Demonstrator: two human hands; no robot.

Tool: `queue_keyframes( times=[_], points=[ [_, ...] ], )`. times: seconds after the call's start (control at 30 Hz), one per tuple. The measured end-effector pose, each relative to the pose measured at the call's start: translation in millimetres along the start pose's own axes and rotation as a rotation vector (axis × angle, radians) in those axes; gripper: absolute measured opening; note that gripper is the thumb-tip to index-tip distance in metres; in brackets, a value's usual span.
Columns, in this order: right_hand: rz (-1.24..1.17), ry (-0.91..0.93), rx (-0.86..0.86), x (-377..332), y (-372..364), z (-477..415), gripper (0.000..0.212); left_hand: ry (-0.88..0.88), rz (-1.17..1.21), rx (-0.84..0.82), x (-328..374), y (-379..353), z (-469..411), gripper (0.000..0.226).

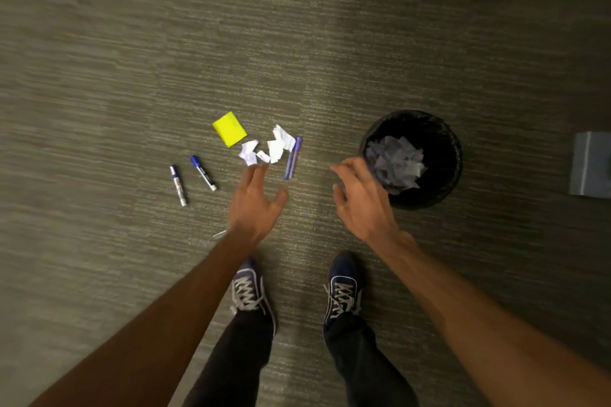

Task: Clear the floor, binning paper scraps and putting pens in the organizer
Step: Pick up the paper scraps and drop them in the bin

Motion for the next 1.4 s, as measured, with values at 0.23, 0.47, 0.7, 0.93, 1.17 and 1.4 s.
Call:
queue_keyframes(
  times=[0.23, 0.47, 0.7, 0.93, 1.17, 1.4],
  points=[
    [0.178, 0.064, -0.207, -29, -91, -57, 0.050, 0.013, -0.292, -0.127, -90, -15, -32, 0.107],
    [0.259, 0.058, -0.312, -12, -196, -130, 0.076, 0.011, -0.311, -0.312, -168, -70, -91, 0.134],
    [0.424, 0.165, -0.322, 17, -278, -193, 0.100, -0.088, -0.477, -0.399, -225, -113, -148, 0.141],
    [0.684, 0.273, -0.243, 22, -322, -224, 0.084, -0.243, -0.564, -0.369, -260, -143, -183, 0.109],
    [0.796, 0.330, -0.224, 20, -330, -230, 0.056, -0.336, -0.649, -0.301, -263, -156, -187, 0.068],
    [0.797, 0.367, -0.299, 14, -323, -229, 0.054, -0.309, -0.698, -0.333, -260, -151, -187, 0.074]
  ],
)
Point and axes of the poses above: each hand's wrist, its own z-axis away from the middle knuckle, its own y-axis out of the back of the hand, x = y × z, the point moved 4 cm from there along -z, towards the middle knuckle, and after that the axes turned 7 degrees about -y, right-handed, at the moved point
